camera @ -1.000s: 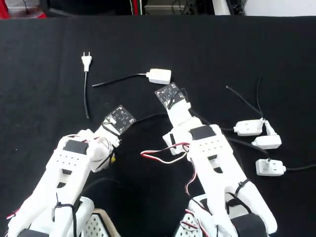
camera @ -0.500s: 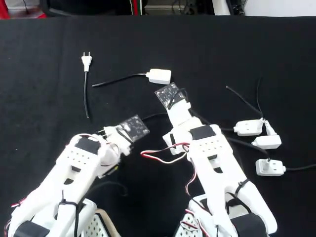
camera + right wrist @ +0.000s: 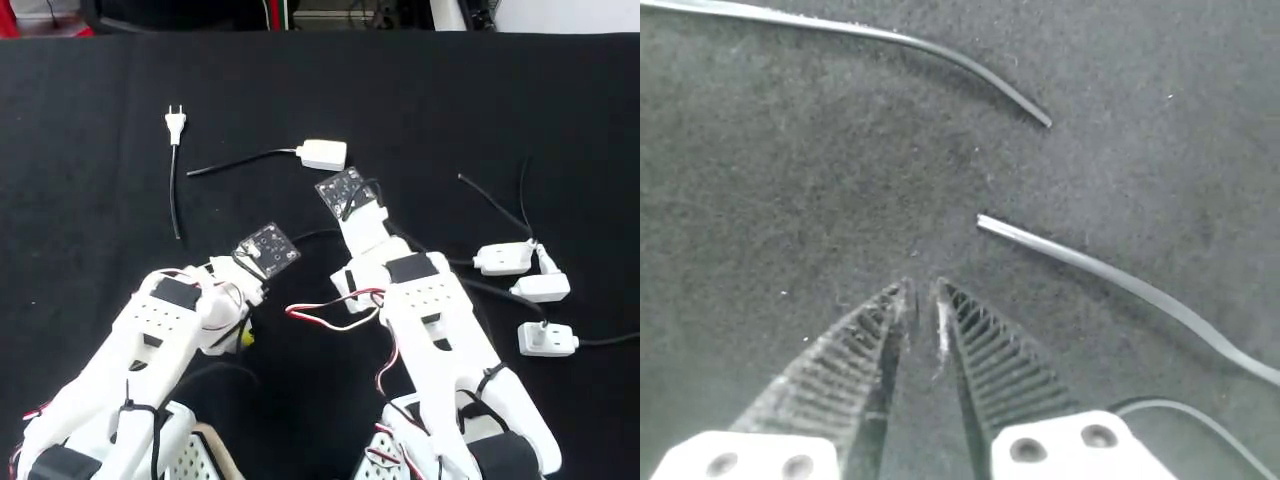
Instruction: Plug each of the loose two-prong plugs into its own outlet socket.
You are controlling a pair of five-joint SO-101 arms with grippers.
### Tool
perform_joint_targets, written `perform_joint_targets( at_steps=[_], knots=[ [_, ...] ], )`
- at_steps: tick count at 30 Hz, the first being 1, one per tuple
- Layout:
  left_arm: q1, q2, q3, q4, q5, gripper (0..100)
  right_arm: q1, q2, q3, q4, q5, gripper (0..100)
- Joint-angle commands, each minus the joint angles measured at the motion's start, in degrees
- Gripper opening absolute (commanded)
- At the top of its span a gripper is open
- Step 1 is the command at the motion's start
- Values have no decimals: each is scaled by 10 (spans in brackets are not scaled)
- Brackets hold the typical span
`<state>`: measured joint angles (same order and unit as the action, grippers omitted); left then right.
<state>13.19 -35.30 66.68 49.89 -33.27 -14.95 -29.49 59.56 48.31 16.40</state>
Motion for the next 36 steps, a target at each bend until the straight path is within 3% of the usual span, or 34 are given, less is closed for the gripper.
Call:
perform_joint_targets(
  at_steps=[1, 8, 14, 18, 22, 28, 36],
  knots=[
    [-7, -6, -28, -4, 1, 283, 4, -1, -4, -8, 18, 33],
    [-12, -29, -92, 58, 4, 282, 4, -1, -4, -8, 20, 33],
    [-10, -179, -131, 143, 4, 281, 6, -1, -6, -7, 20, 33],
    [33, -264, -69, 188, 33, 230, 7, -1, -6, -7, 20, 33],
    [81, -277, 20, 161, 73, 162, 7, -1, -6, -7, 20, 33],
    [84, -263, 53, 141, 81, 158, 7, -1, -6, -6, 19, 33],
    [-36, -88, 27, 10, 79, 156, 7, 0, -6, -6, 18, 33]
  ],
)
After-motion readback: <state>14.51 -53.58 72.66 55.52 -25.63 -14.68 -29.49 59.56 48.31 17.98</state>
